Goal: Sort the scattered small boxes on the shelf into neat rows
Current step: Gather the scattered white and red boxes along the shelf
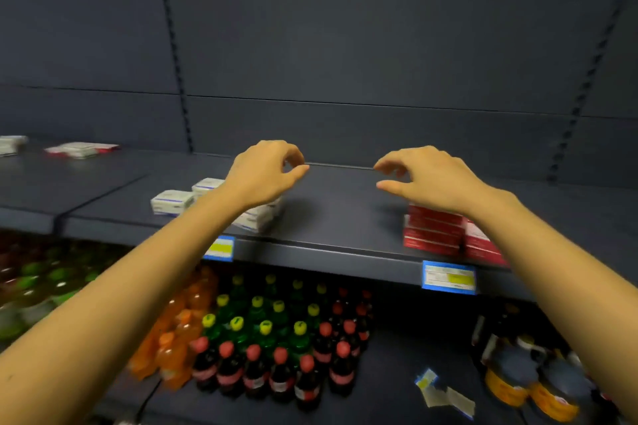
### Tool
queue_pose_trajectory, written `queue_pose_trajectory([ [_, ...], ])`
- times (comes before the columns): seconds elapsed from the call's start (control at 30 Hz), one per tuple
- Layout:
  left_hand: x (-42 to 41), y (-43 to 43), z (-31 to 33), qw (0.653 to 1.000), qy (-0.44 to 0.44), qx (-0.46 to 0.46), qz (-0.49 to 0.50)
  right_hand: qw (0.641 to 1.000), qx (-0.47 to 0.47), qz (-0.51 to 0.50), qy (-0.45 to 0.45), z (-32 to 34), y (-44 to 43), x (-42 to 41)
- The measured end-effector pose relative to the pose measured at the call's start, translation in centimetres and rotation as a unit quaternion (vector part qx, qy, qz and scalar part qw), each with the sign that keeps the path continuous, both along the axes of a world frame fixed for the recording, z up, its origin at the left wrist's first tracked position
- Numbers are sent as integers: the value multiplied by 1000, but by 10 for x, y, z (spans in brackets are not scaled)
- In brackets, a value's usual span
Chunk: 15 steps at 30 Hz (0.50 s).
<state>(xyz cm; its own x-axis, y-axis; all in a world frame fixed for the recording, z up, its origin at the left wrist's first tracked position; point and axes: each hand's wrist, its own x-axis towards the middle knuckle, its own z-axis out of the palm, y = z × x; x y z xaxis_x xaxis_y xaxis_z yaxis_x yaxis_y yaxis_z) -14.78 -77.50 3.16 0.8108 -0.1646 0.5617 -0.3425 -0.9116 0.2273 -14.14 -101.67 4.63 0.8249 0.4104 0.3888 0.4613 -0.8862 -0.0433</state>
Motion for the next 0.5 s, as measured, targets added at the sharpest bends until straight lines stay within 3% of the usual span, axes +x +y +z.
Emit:
queue_pose_trajectory([
  [0.27,-62,127,-6,984,24,18,177,985,3,173,-2,-1,146,15],
  [0.5,-106,237,-13,960,55,-3,275,964,-3,263,27,-12,272,5],
])
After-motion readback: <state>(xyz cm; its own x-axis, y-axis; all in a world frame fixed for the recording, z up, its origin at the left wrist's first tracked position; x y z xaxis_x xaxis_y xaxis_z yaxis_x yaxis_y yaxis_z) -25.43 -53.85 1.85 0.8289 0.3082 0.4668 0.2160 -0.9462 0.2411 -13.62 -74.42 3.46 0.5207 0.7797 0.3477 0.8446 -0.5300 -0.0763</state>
